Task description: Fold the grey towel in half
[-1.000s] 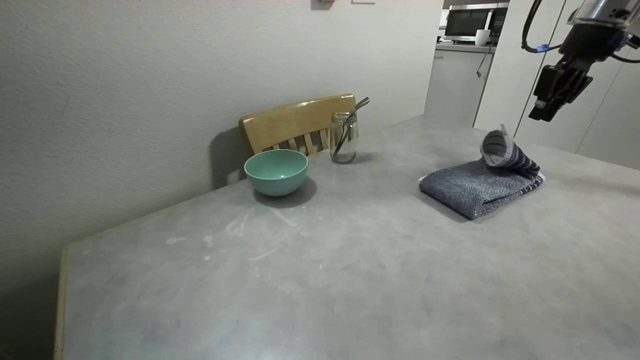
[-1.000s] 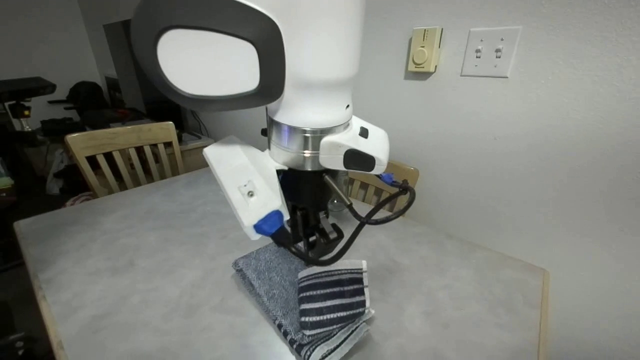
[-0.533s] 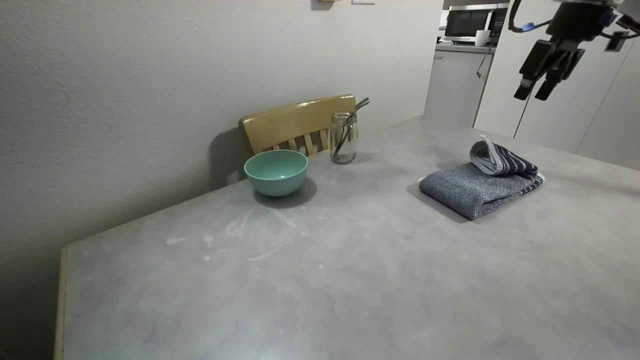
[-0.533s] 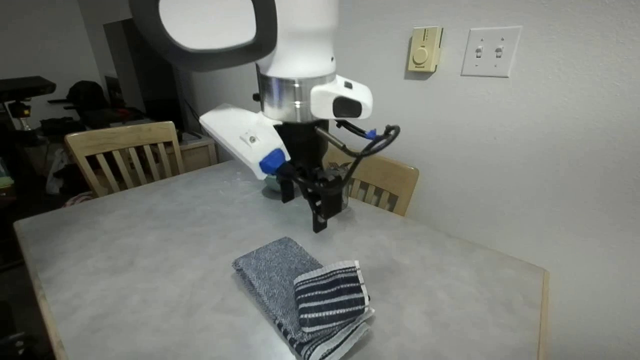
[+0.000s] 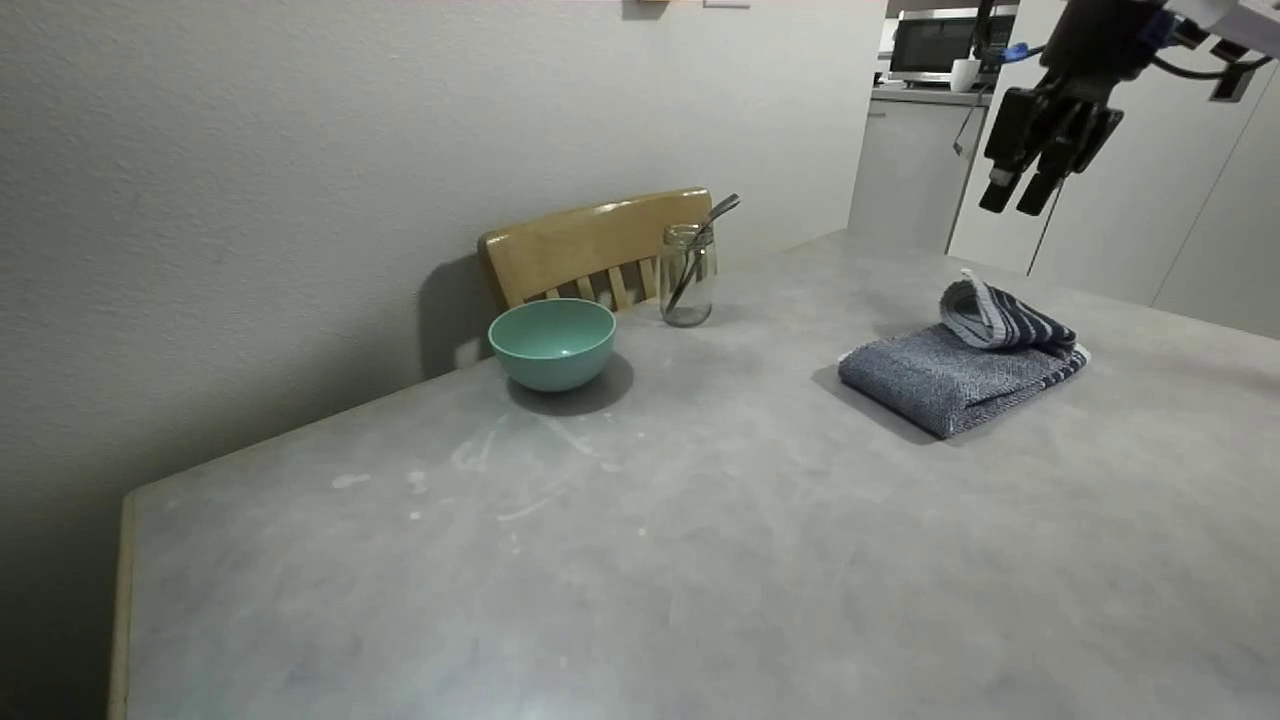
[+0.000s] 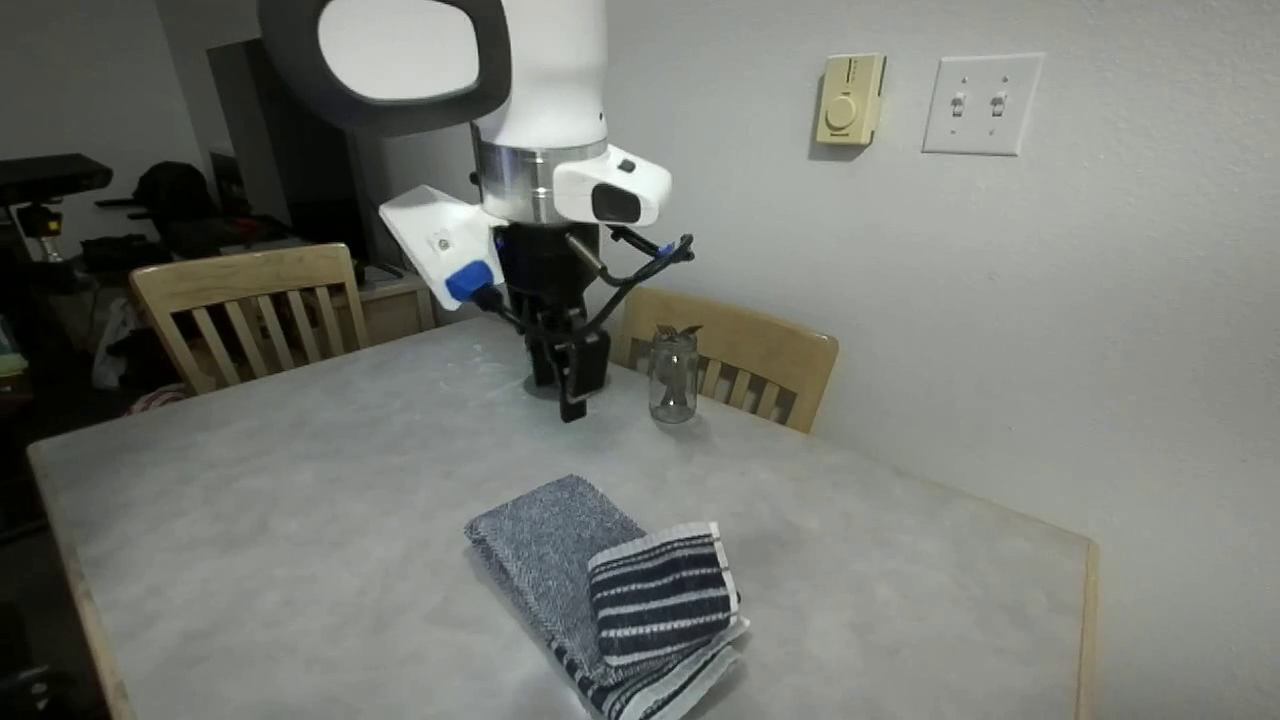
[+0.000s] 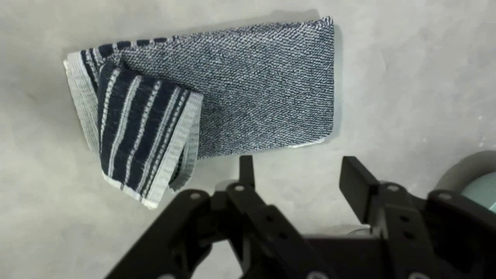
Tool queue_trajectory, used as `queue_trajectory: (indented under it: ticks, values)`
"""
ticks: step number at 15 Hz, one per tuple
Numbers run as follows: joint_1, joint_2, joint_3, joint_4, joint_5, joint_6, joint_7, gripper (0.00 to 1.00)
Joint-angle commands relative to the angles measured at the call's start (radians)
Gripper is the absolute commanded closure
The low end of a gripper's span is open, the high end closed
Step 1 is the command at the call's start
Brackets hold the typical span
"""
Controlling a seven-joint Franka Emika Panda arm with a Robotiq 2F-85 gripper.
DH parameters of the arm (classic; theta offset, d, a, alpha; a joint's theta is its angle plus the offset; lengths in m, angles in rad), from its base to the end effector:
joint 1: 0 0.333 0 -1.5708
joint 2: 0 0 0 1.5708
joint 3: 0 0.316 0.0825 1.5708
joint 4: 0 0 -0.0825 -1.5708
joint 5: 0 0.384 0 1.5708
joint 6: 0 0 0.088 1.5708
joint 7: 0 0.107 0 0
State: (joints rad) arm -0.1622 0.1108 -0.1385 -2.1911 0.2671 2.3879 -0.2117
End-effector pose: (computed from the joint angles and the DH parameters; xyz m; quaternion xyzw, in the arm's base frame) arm 0.5309 -0.1615 0.3447 -0.9858 0.1363 -0.0646 0.0738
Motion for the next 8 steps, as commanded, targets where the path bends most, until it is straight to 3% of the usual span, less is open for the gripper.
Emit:
queue_trajectory:
  ticks: [1, 5, 8]
  values:
    - [-0.025, 0.057, -0.008, -0.024, 0.061, 0.04, 0.049, 0.72]
    - [-0.066, 0.128, -0.002, -0.026, 0.154, 0.075, 0.007, 0.99]
    - [-0.09, 0.18, 0.005, -0.018, 0.193, 0.087, 0.0, 1.0]
